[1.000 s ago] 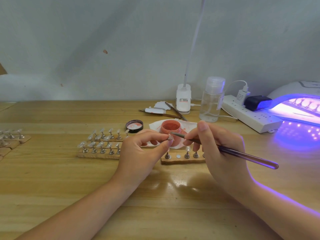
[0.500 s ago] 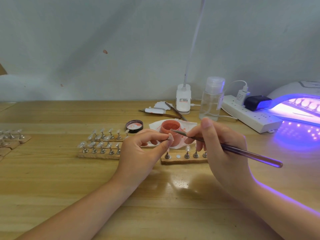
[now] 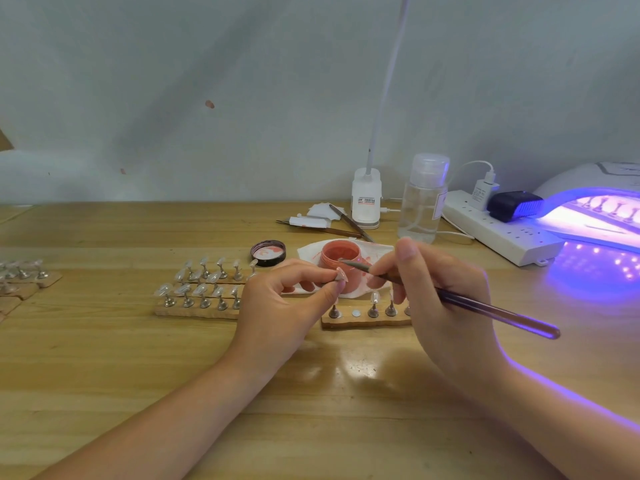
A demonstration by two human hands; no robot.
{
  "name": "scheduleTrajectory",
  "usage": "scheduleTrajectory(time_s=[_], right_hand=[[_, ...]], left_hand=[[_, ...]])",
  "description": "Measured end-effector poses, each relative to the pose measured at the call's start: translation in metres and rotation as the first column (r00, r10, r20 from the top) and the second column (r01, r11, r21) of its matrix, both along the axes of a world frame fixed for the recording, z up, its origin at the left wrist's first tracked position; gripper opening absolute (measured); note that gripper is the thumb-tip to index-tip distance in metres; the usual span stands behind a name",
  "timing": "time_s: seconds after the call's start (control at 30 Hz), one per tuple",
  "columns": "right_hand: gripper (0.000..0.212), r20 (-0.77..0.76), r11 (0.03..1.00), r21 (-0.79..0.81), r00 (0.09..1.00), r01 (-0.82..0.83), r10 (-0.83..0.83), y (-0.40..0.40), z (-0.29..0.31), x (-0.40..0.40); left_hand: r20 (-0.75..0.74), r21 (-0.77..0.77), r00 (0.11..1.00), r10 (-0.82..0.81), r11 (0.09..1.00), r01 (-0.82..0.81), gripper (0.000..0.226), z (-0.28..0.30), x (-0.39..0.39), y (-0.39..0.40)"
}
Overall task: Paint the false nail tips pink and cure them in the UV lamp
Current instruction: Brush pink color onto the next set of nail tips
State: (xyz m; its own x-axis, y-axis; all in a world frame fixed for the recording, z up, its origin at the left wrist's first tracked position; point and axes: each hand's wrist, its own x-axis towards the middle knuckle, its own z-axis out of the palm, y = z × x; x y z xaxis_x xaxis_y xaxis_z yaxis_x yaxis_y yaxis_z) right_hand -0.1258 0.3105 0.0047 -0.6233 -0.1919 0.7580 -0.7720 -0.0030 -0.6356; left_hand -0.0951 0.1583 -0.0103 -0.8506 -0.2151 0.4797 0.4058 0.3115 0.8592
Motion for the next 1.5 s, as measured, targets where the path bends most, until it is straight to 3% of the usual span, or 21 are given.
scheduleTrajectory(time_s=[0.1,0.33,0.53,0.83,1.03,1.2,1.3,1.5], right_hand=[[0.034,0.006,1.0,0.018,1.0,0.002,-0.002,0.0003,-0.002,-0.0003],[0.042,0.07,0.994,-0.107,0.997,-0.032,0.039,0.0051,-0.0036,0.0016],[0.035,0.033,1.0,-0.01,0.999,-0.018,0.018,-0.001,-0.0001,0.0004],[0.044,0.091,0.992,-0.127,0.995,-0.022,0.034,0.0039,-0.0014,0.0019],[0.038,0.082,0.999,-0.045,0.996,-0.025,0.028,-0.0016,-0.0006,-0.0003],[0.042,0.115,0.992,-0.119,0.992,-0.044,0.058,0.0023,-0.002,0.0023],[0.044,0.118,0.989,-0.144,0.991,-0.039,0.056,0.0032,-0.0009,0.0032],[0.037,0.126,0.997,-0.076,0.992,-0.014,0.024,-0.0027,-0.0009,0.0008]], left_hand=[[-0.002,-0.01,1.0,-0.003,1.0,0.003,0.011,-0.0001,0.0006,-0.0004],[0.008,0.0,1.0,-0.003,1.0,0.003,0.009,0.0006,0.0015,-0.0009],[0.018,0.01,1.0,0.004,1.0,-0.004,0.007,0.0001,0.0008,0.0002],[0.012,0.015,1.0,0.016,1.0,-0.016,0.015,0.0026,0.0016,0.0012],[0.027,0.014,1.0,0.012,1.0,-0.012,0.012,0.0016,0.0017,0.0005],[0.021,0.019,1.0,0.004,1.0,-0.005,0.004,0.0027,0.0022,0.0013],[0.009,0.02,1.0,-0.003,1.0,0.003,0.017,0.0031,0.0031,0.0016],[-0.004,-0.006,1.0,-0.003,1.0,0.003,0.012,0.0006,0.0005,0.0007]])
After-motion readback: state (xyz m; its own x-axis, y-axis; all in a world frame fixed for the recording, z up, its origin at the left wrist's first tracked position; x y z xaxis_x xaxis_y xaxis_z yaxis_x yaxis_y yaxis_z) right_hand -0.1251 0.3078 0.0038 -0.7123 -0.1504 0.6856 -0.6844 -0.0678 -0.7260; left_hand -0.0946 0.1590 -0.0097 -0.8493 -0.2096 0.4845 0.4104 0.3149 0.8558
